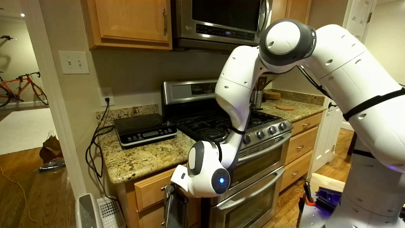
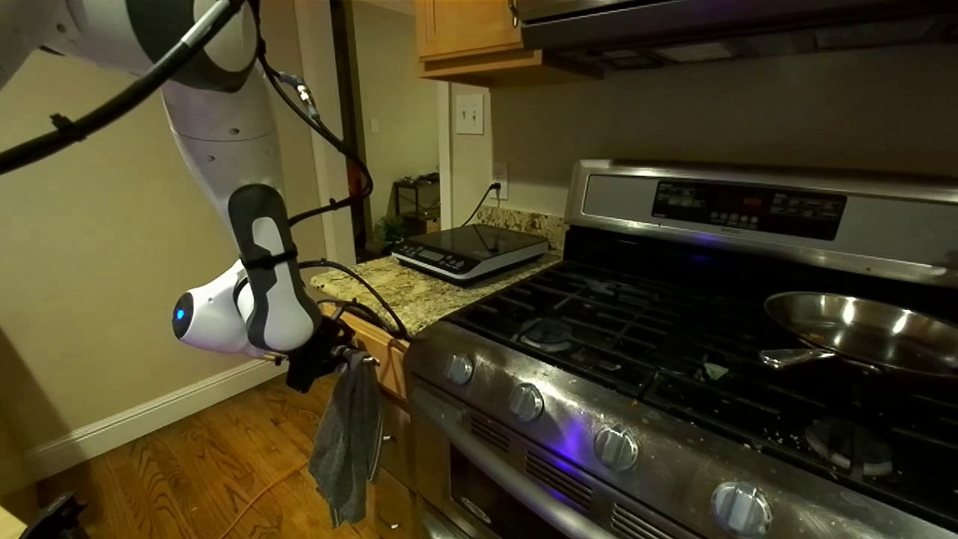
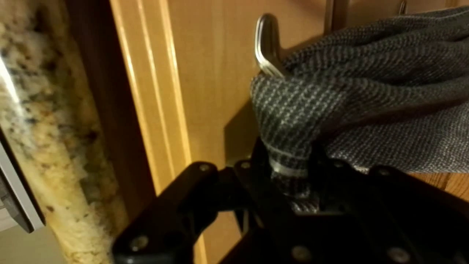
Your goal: Open the top left drawer
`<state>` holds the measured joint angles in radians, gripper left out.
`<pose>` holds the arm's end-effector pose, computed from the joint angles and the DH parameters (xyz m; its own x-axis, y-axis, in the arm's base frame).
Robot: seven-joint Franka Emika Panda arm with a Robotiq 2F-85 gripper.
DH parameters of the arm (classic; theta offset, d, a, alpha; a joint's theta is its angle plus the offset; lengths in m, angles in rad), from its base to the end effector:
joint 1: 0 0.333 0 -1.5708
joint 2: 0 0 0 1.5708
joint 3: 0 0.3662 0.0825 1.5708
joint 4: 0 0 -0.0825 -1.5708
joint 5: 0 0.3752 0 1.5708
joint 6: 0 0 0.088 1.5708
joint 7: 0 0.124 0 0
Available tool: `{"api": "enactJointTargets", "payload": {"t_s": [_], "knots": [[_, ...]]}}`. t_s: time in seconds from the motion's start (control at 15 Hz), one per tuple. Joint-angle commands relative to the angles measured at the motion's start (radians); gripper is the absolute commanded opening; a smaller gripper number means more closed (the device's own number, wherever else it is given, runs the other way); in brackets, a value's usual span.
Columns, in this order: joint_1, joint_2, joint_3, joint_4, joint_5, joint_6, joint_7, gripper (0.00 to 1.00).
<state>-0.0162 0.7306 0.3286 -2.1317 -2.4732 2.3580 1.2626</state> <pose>0.5322 0.1643 0.0915 0.2522 0.9608 0.1147 0.5515 -0.2402 0.7989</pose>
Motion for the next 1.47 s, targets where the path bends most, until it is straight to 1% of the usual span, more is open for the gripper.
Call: {"api": "enactJointTargets", "payload": {"t_s": [0.0,0.13,0.33,0.53,0.73,0.8,0.87,0.93,1.13,1.27,1.33,1.4], "knots": [[0.017,-0.064,0.059,-0.151,-0.060,0.012,0.109,0.08],[0.015,-0.074,0.068,-0.167,-0.082,0.020,0.133,0.08],[0.028,-0.125,0.105,-0.266,-0.091,0.017,0.185,0.08],[0.048,-0.167,0.149,-0.357,-0.071,0.013,0.225,0.08],[0.064,-0.204,0.174,-0.410,-0.049,0.019,0.234,0.08],[0.069,-0.217,0.178,-0.421,-0.043,0.019,0.237,0.33],[0.072,-0.229,0.183,-0.431,-0.045,0.023,0.239,0.52],[0.075,-0.236,0.185,-0.436,-0.041,0.028,0.236,0.57],[0.079,-0.272,0.195,-0.448,-0.020,0.059,0.217,0.77],[0.080,-0.311,0.205,-0.459,-0.013,0.081,0.206,0.89],[0.082,-0.333,0.212,-0.464,-0.008,0.089,0.199,0.96],[0.086,-0.354,0.224,-0.464,-0.005,0.098,0.192,0.99]]}}
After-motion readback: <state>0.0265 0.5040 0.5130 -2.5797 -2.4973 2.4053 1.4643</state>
